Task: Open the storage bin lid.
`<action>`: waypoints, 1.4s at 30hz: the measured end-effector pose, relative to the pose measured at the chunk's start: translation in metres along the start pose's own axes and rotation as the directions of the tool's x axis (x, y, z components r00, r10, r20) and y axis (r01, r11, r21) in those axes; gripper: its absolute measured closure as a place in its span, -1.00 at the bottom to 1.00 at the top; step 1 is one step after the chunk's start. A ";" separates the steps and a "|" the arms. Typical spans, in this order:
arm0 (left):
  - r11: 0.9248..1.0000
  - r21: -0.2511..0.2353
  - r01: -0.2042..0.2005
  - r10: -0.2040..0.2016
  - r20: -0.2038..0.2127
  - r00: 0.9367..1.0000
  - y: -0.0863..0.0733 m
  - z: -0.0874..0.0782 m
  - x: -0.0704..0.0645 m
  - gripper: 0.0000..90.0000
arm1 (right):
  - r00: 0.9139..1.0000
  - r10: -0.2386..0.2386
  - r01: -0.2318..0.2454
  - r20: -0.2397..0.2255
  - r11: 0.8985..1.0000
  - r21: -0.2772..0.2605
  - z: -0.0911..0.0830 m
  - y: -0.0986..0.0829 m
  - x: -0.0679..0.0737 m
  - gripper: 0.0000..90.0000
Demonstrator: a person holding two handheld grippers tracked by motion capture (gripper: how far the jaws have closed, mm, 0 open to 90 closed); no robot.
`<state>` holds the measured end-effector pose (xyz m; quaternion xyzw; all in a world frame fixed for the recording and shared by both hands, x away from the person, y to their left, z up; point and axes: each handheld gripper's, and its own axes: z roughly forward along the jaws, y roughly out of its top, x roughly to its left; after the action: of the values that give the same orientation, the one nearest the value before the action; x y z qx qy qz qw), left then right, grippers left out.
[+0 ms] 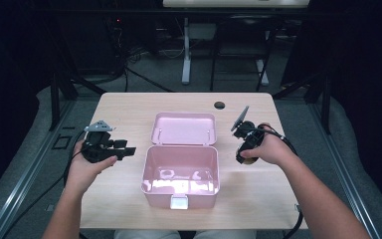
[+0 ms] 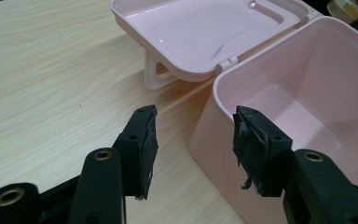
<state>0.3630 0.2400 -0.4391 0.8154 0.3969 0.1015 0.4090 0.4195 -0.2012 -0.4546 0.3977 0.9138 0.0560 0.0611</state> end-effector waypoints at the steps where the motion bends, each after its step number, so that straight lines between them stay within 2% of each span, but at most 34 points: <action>1: 1.000 -0.001 0.000 0.000 0.000 1.000 0.000 0.000 0.000 0.10 | 1.000 -0.007 0.007 0.001 1.000 0.000 -0.003 0.000 0.001 -0.56; 4: 1.000 -0.002 0.004 -0.004 -0.002 1.000 0.000 0.001 0.000 0.10 | 1.000 -0.026 0.026 -0.005 1.000 -0.003 -0.008 0.001 0.003 -0.56; 8: 1.000 0.003 0.002 -0.002 -0.001 1.000 0.000 0.001 0.000 0.10 | 0.997 -0.077 0.077 -0.005 0.997 -0.006 -0.017 0.003 0.009 -0.56; 13: 1.000 0.002 0.001 -0.001 -0.002 1.000 0.000 0.001 0.000 0.09 | 0.989 -0.149 0.149 -0.012 0.989 -0.006 -0.028 0.006 0.015 -0.56; 16: 1.000 0.000 0.000 0.000 0.000 1.000 0.000 0.000 0.001 0.10 | 0.978 -0.206 0.206 -0.008 0.978 -0.006 -0.033 0.007 0.019 -0.56; 18: 1.000 -0.001 0.001 -0.001 0.001 1.000 0.000 0.000 0.001 0.10 | 0.967 -0.253 0.253 -0.007 0.967 -0.007 -0.036 0.008 0.022 -0.56; 19: 1.000 -0.001 0.000 0.000 0.001 1.000 0.000 0.000 0.001 0.09 | 0.965 -0.262 0.262 -0.011 0.965 -0.009 -0.037 0.008 0.023 -0.56; 26: 1.000 0.004 0.003 -0.003 0.000 1.000 0.000 0.002 0.000 0.10 | 0.922 -0.385 0.386 -0.027 0.922 0.017 -0.040 0.010 0.036 -0.56; 29: 1.000 0.005 0.003 -0.003 0.004 1.000 0.000 0.002 0.001 0.10 | 0.907 -0.419 0.420 -0.038 0.907 0.024 -0.041 0.012 0.041 -0.56; 34: 1.000 0.003 0.004 -0.004 0.003 1.000 -0.001 0.002 0.001 0.09 | 0.891 -0.453 0.454 -0.034 0.890 0.036 -0.044 0.015 0.048 -0.56; 42: 1.000 0.002 0.003 -0.003 0.005 1.000 0.000 0.001 0.001 0.10 | 0.877 -0.480 0.481 -0.034 0.876 0.035 -0.052 0.023 0.058 -0.56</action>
<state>0.3638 0.2404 -0.4401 0.8155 0.3971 0.0986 0.4094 0.3889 -0.1458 -0.4041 0.1591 0.9855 0.0247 0.0537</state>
